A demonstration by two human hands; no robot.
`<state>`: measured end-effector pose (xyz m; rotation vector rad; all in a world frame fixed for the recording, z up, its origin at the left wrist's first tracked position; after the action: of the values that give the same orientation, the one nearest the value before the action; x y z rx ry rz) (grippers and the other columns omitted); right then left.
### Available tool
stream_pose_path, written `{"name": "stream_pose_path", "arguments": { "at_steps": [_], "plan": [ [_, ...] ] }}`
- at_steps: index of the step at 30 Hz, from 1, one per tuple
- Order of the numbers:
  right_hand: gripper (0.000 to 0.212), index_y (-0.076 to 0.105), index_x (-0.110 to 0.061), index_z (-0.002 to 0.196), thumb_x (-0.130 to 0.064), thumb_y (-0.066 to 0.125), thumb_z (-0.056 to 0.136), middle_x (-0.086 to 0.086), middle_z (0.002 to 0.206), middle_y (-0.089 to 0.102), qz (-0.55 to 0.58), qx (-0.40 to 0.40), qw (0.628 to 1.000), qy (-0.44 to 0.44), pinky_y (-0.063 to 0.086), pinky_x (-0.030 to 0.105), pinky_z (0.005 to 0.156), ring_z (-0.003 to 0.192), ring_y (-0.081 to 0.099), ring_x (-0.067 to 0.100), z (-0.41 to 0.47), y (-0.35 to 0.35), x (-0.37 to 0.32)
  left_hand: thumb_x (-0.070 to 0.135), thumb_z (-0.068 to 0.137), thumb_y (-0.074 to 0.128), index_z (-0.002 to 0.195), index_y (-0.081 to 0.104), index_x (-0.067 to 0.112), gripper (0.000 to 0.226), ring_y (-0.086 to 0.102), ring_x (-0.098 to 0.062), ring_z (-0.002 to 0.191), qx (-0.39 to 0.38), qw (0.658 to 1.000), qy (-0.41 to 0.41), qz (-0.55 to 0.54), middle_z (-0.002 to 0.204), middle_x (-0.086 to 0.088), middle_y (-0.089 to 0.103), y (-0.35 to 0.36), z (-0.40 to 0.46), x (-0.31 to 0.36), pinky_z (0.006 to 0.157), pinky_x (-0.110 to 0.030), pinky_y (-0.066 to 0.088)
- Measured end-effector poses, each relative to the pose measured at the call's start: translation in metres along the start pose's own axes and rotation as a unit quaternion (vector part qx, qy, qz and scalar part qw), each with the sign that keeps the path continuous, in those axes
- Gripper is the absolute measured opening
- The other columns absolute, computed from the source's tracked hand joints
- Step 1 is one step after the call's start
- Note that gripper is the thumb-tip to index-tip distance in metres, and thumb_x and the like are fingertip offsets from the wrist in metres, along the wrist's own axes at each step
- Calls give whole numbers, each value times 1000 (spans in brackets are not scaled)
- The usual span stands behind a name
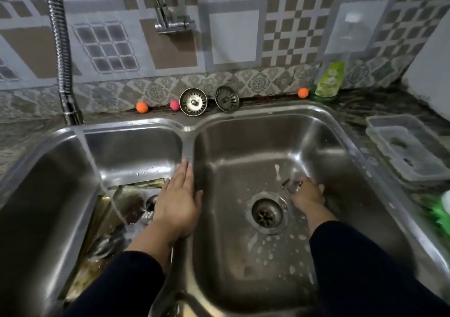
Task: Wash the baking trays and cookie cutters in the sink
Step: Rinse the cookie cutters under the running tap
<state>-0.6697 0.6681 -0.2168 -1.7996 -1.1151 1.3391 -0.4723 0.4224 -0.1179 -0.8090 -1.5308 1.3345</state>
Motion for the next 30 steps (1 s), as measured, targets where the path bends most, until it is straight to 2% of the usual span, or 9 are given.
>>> {"name": "stream_pose_path", "arguments": {
  "at_steps": [8, 10, 12, 16, 20, 22, 25, 27, 30],
  "plan": [
    [62, 44, -23, 133, -28, 72, 78, 2, 134, 45, -12, -18, 1000, -12, 45, 41, 93, 121, 35, 27, -24, -20, -6, 40, 102, 27, 153, -7, 8, 69, -11, -18, 149, -48, 998, -5, 36, 160, -6, -16, -6, 3, 4, 120, -29, -3],
    [65, 44, -22, 136, -26, 75, 78, 3, 138, 46, 12, -28, 999, -37, 42, 39, 99, 125, 39, 28, -42, -26, -17, 42, 102, 24, 152, -9, 7, 70, -11, -20, 149, -76, 995, -1, 62, 160, -8, -18, -10, 4, 5, 120, -30, -4],
    [63, 47, -23, 136, -23, 75, 80, 3, 140, 48, 27, -46, 997, -64, 44, 32, 97, 123, 48, 25, -65, -34, -33, 43, 101, 26, 152, -9, 7, 72, -10, -20, 149, -96, 992, 13, 78, 160, -9, -17, -16, 3, 3, 120, -31, -2],
    [56, 49, -21, 136, -23, 71, 84, 0, 138, 52, -8, -107, 982, -157, 40, 27, 99, 123, 51, 19, -113, -53, -88, 44, 101, 27, 155, 7, 13, 65, 7, -16, 149, -104, 992, 58, 51, 163, -2, 1, -34, -3, -13, 121, -33, 9],
    [49, 54, -19, 130, -26, 70, 84, 1, 124, 61, -15, -106, 962, -251, 41, 20, 81, 111, 59, 19, -161, -58, -165, 34, 101, 35, 151, 27, 18, 53, 25, -20, 145, -106, 994, 35, -16, 158, -2, 24, -50, -18, -55, 118, -38, 22],
    [47, 55, -21, 129, -28, 68, 85, 2, 120, 63, -45, -90, 946, -308, 41, 22, 85, 109, 59, 20, -186, -49, -200, 30, 100, 41, 145, 39, 22, 46, 37, -23, 138, -132, 991, 0, -24, 153, -2, 35, -49, -28, -85, 114, -39, 31],
    [44, 56, -22, 128, -25, 65, 86, 3, 118, 64, -43, -107, 919, -377, 43, 24, 88, 105, 60, 19, -222, -16, -237, 23, 95, 43, 115, 61, 30, 28, 59, -26, 111, -153, 985, -56, -59, 129, -6, 60, -40, -42, -130, 98, -40, 47],
    [40, 57, -23, 127, -21, 63, 87, 3, 119, 62, -50, -148, 905, -396, 47, 28, 89, 104, 59, 19, -242, 20, -249, 22, 93, 46, 120, 61, 28, 32, 58, -28, 113, -177, 978, -86, -73, 129, -7, 60, -25, -51, -157, 100, -42, 46],
    [48, 51, -26, 133, -14, 59, 88, 6, 137, 48, -120, -162, 898, -391, 43, 40, 102, 124, 48, 27, -255, 76, -254, 20, 91, 52, 143, 43, 26, 52, 47, -28, 130, -209, 970, -96, -82, 144, -8, 48, -9, -70, -177, 110, -39, 37]
  ]
}}
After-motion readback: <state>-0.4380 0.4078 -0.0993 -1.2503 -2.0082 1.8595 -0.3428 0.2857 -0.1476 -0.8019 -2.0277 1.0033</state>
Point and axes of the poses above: each hand's wrist, its own z-axis towards the middle knuckle, its own y-axis out of the palm, x = y × z, the point moved 1 cm from there along z, towards the middle knuckle
